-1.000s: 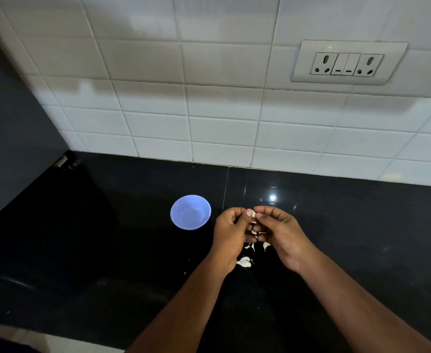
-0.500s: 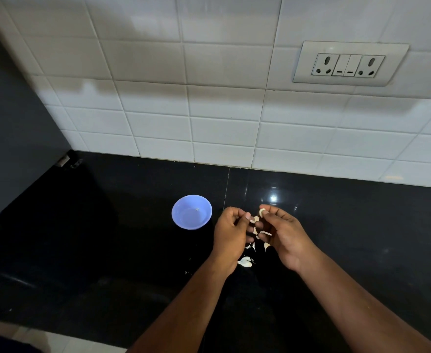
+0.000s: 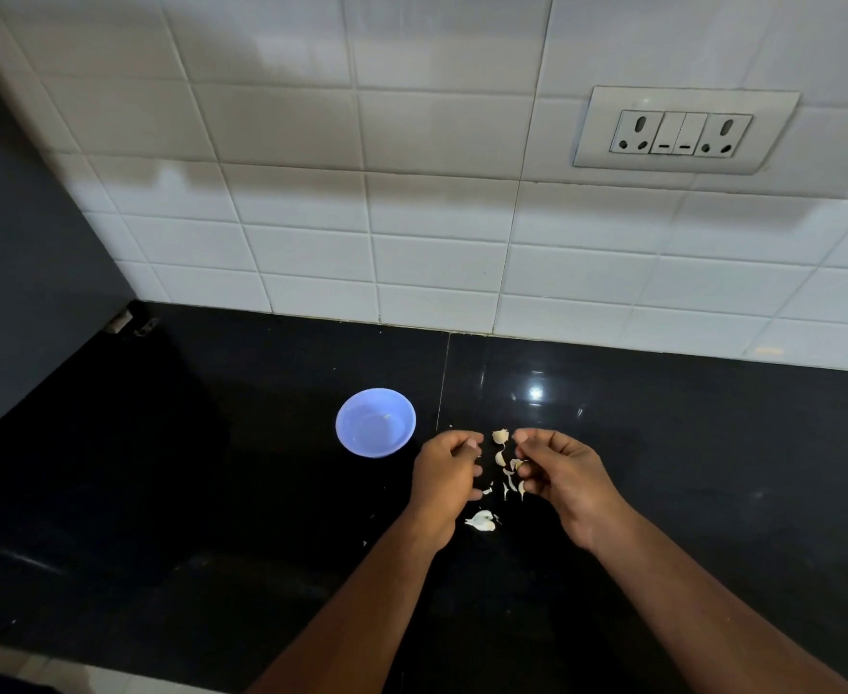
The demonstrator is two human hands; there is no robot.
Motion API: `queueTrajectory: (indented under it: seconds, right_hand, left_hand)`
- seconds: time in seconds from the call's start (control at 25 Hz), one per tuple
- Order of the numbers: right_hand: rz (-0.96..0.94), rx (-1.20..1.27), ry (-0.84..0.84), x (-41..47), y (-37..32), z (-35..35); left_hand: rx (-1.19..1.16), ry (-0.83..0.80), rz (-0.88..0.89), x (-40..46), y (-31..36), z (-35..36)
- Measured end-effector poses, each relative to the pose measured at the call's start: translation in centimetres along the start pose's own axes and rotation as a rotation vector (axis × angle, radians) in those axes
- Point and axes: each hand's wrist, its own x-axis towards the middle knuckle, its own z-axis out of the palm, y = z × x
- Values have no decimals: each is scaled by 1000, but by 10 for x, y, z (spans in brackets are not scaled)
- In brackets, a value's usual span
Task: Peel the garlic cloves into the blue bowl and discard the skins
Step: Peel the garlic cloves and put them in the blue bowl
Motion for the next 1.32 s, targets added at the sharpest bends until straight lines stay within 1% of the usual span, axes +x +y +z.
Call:
queueTrajectory:
  seconds: [0.08,0.16,0.24,0.36,0.44,0.52,0.6,0.68,0.76,0.84,0.92,1.0,1.08,1.12,1.2,1.24,1.28,1.32]
  right_hand:
    - [-27,-89,-56,-1,7,6]
    - [-61,-144,-88,0,10,13]
    - [-88,-162,-92,1,6,20]
    - [-141,-197,-113,5,0,34]
    - [-150,-231,-154,12,-4,43]
    - [-169,-413,-152,27,-8,42]
    - [-225,-762,-61,43,-14,30]
    - [-206,-1104,9,51,-18,16]
    - [-117,-1291,27,51,-16,11]
    - [-103,-1411,33,48,-9,12]
    - [-188,-1507,45,47,-1,15]
    - [-291,-1603,58,50,5,15]
    - [-318,-1552,62,56,9,11]
    - [-301,-1452,63,59,12,9]
    - [-271,-1190,44,63,15,4]
    - [-255,-1050,33,64,16,4]
    - [-214,-890,19,63,14,6]
    - [-149,-701,-6,59,13,10]
  left_hand:
    - [-34,-70,-5,-4,1,2]
    - [-62,-97,-8,-7,1,2]
    - [-60,-57,34,-9,2,-3]
    - [58,13,196,-6,3,-16]
    - [128,82,264,-2,9,-27]
    - [233,219,296,6,15,-42]
    - [403,380,274,15,22,-64]
    - [665,487,256,28,23,-87]
    - [945,512,260,38,21,-100]
    - [1135,513,264,45,15,-105]
    - [1235,491,280,53,10,-108]
    - [1278,462,274,57,5,-111]
    - [1287,483,276,59,4,-113]
    - [1265,522,302,59,4,-112]
    - [1168,620,442,52,9,-107]
    - [1117,629,540,49,10,-101]
    - [1059,597,643,47,7,-94]
    - [956,508,712,42,4,-82]
